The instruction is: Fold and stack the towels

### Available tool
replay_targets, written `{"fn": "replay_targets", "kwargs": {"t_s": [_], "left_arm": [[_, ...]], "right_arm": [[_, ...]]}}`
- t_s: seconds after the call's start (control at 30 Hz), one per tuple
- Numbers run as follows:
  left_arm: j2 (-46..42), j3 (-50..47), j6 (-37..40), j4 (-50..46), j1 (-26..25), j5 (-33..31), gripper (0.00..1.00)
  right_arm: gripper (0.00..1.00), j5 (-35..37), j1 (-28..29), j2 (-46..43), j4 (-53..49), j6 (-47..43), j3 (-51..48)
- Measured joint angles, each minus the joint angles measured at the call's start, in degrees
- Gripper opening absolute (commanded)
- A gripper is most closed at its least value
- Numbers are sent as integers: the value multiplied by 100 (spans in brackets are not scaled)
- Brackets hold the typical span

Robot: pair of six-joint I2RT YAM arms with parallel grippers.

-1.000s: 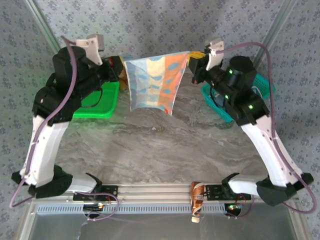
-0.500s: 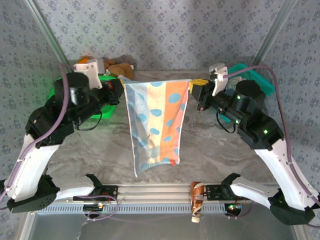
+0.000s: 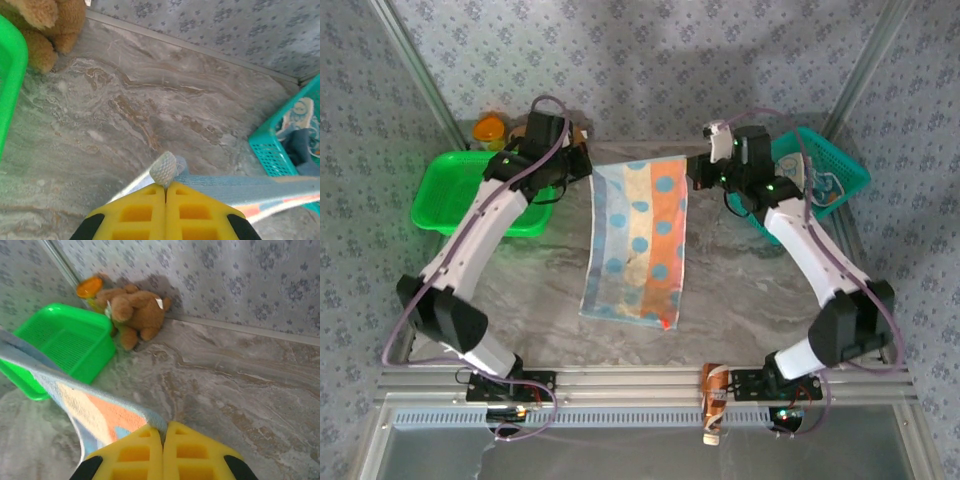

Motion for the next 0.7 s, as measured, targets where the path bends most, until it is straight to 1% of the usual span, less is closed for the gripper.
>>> {"fn": "replay_targets", "kwargs": {"t_s": [0.17,0.3,0.4,0.5,0.7], "left_arm": [[684,11,131,205,293,310,0],[918,-101,168,284,367,402,0],[870,-463,138,474,369,470,0],[708,-1027,17,634,367,531,0],[-31,-2227,-356,780,251,568,0]], "right_arm": [[0,-96,-72,935,234,-455,120],[0,-94,-68,1222,234,-758,133],[0,0,0,1145,369,-1012,-96],[0,151,131,935,411,-1266,-538],[0,317,511,160,662,-1679,-1904]]}}
